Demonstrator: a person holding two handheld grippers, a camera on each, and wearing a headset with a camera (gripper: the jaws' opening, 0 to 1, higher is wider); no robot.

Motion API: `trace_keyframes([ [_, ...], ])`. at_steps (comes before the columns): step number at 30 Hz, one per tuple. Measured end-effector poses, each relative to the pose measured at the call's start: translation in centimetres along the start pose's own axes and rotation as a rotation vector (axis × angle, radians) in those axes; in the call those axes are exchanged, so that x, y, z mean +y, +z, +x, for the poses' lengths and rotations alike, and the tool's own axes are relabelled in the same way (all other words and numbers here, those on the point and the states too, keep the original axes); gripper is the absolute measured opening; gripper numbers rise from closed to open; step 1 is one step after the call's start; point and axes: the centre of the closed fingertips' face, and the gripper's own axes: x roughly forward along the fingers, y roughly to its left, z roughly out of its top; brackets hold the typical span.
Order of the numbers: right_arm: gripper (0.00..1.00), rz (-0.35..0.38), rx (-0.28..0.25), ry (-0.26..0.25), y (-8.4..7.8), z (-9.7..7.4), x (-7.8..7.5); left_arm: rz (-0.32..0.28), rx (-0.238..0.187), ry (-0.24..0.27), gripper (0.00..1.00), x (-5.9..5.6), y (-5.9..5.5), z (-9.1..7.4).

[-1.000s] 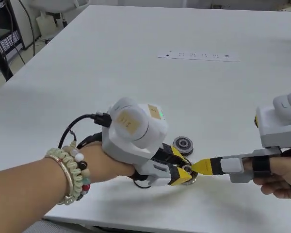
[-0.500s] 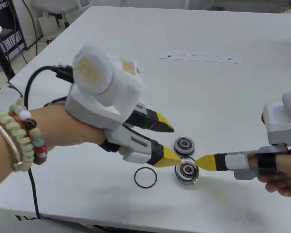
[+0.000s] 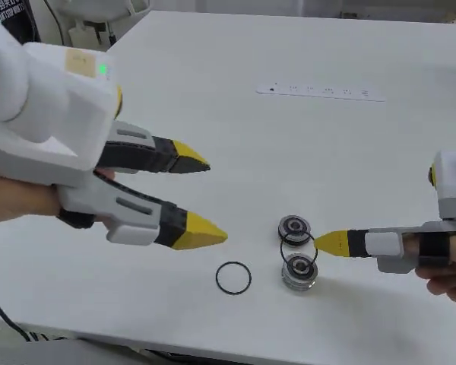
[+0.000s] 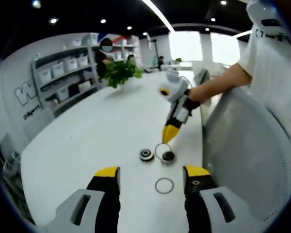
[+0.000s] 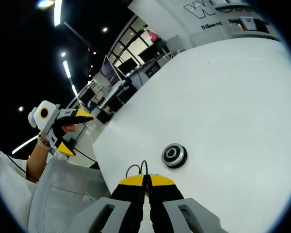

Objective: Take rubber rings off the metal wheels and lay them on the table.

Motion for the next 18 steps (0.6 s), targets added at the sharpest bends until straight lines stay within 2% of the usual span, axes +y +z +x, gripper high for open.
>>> trace_keyframes([
  [5,0.0,-0.02,-0.014,0.009,0.5,-0.2,0.7,-0.041,-0.022,0.04,0.53,-0.9,-0.4,-1.1],
  [8,0.0,-0.04,-0.024,0.016,0.9,-0.2,1.3,-0.073,-0.04,0.08,0.56,-1.4,-0.5,-1.5],
  [13,0.0,-0.052,-0.036,0.034,1.2,-0.2,2.1,-0.132,-0.057,0.131,0.59,-1.7,-1.2,-2.5],
  [14,0.0,-0.054,-0.039,0.038,1.3,-0.1,2.2,-0.142,-0.056,0.145,0.59,-1.6,-1.4,-2.7],
  [15,0.0,-0.057,-0.041,0.04,1.4,-0.1,2.3,-0.16,-0.062,0.166,0.59,-0.6,-2.4,-3.6],
  [18,0.0,-0.057,-0.05,0.049,1.6,-0.1,2.6,-0.208,-0.076,0.217,0.59,0.4,-3.3,-4.8],
])
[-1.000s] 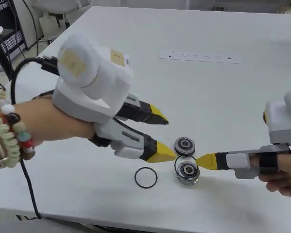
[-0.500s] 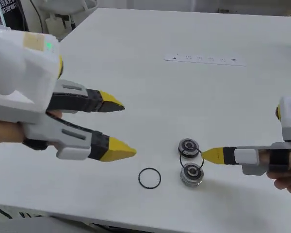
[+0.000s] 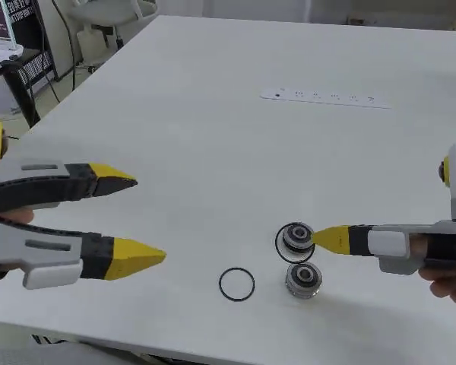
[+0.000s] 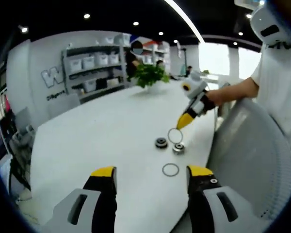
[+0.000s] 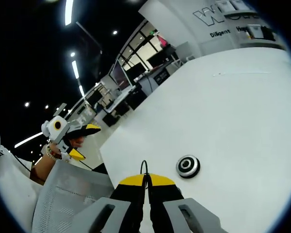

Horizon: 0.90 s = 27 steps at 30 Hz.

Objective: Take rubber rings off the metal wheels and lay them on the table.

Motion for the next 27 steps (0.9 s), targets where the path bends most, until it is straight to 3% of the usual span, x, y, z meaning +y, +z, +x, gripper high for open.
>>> trace_keyframes([
  [3,0.0,0.001,-0.005,0.011,0.1,0.2,0.4,-0.031,-0.012,0.035,0.59,1.5,-0.8,-1.3],
  [10,0.0,-0.012,0.013,0.031,-0.5,1.2,1.1,-0.07,-0.026,0.102,0.59,3.1,-2.0,-3.6],
  [17,0.0,-0.02,0.048,0.046,-1.6,2.4,1.6,-0.081,-0.011,0.121,0.59,2.9,-3.1,-4.2],
  [27,0.0,-0.08,0.146,0.032,-3.9,4.2,1.8,-0.092,-0.02,0.134,0.58,2.5,-3.4,-4.6],
])
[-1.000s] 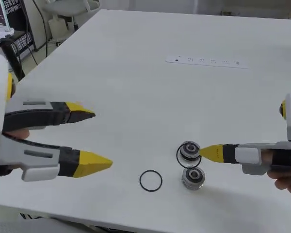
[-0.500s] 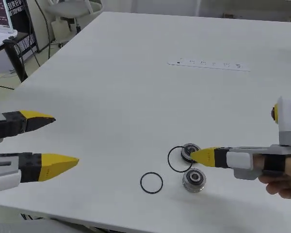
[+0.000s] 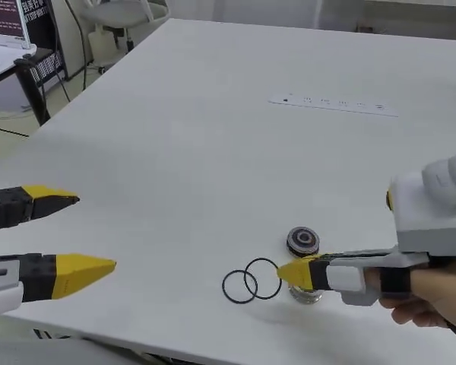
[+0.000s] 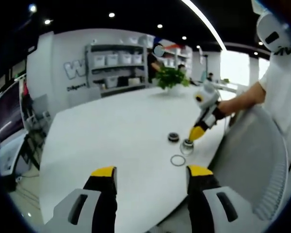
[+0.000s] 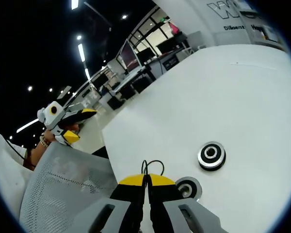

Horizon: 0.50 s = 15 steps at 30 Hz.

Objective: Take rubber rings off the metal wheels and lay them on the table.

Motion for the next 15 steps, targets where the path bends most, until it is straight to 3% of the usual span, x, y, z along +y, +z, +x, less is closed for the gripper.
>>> trace_keyframes([
  [7,0.0,-0.048,0.046,-0.02,-1.0,0.9,-0.3,-0.005,0.0,0.009,0.59,-0.2,-0.2,-0.3],
  [15,0.0,-0.118,0.052,-0.058,-1.1,1.0,-1.2,-0.005,-0.003,0.01,0.59,-0.4,-0.1,-0.3],
])
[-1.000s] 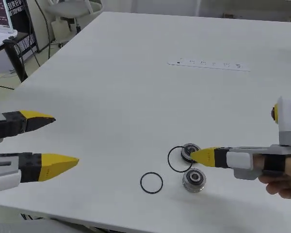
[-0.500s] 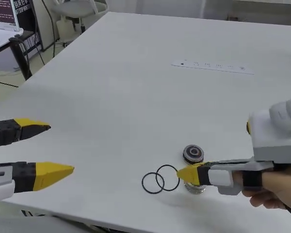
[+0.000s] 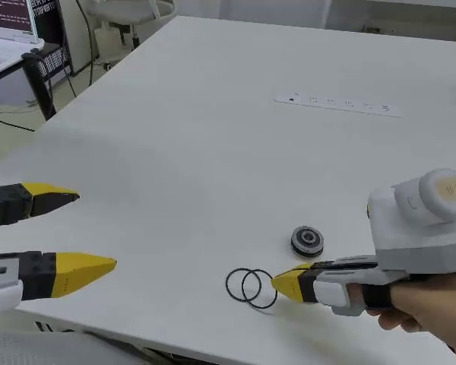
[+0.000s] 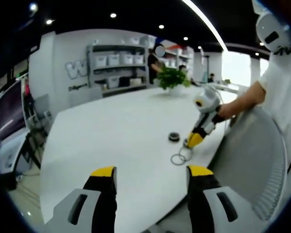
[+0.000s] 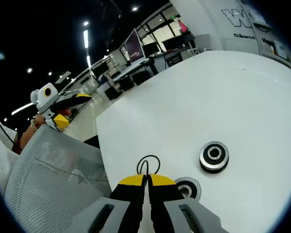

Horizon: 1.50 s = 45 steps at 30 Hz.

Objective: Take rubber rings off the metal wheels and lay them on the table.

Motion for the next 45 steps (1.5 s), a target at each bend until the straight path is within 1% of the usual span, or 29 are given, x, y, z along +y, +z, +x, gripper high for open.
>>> trace_keyframes([
  [3,0.05,-0.038,-0.012,-0.03,0.3,-0.2,-0.5,0.003,-0.001,-0.001,0.59,0.0,0.0,0.1],
  [4,0.07,-0.042,-0.014,-0.033,0.3,-0.2,-0.5,0.003,-0.001,-0.002,0.59,-0.1,0.0,0.1],
  [11,0.08,-0.049,-0.027,-0.055,0.8,-0.7,-1.2,0.01,0.003,-0.006,0.59,-0.2,0.1,0.3],
  [13,0.08,-0.053,-0.037,-0.059,1.1,-1.0,-1.4,0.011,0.001,-0.006,0.59,-0.3,0.2,0.3],
  [17,0.1,-0.066,-0.079,-0.07,2.4,-1.7,-1.3,0.014,-0.006,-0.007,0.59,-0.3,0.5,0.3],
  [21,0.11,-0.073,-0.165,-0.059,5.0,-2.6,-0.7,0.032,0.003,-0.021,0.6,-0.6,0.8,0.3],
  [24,0.14,-0.114,-0.206,-0.056,6.5,-3.3,-0.1,0.047,0.009,-0.03,0.61,-0.7,1.0,0.4],
  [27,0.18,-0.151,-0.24,-0.068,7.9,-4.2,0.1,0.058,0.008,-0.037,0.62,-0.6,1.3,0.4],
  [28,0.19,-0.158,-0.244,-0.072,8.2,-4.4,0.2,0.06,0.008,-0.039,0.62,-0.6,1.4,0.4],
  [31,0.19,-0.225,-0.258,-0.088,9.3,-5.1,0.4,0.072,0.005,-0.048,0.63,-0.6,1.8,0.6],
  [36,0.22,-0.29,-0.288,-0.104,11.0,-6.0,0.8,0.1,-0.002,-0.069,0.64,-0.8,2.7,1.0],
  [41,0.24,-0.388,-0.281,-0.103,12.3,-6.6,1.4,0.119,-0.025,-0.081,0.65,-0.6,4.0,1.6],
  [42,0.26,-0.407,-0.281,-0.105,12.5,-6.6,1.4,0.122,-0.032,-0.085,0.65,-0.6,4.4,1.7],
  [43,0.27,-0.427,-0.297,-0.109,12.9,-6.7,1.5,0.125,-0.038,-0.088,0.65,-0.5,4.7,1.8],
  [45,0.32,-0.452,-0.289,-0.118,12.8,-6.7,1.1,0.136,-0.046,-0.093,0.66,-0.6,5.3,2.0],
])
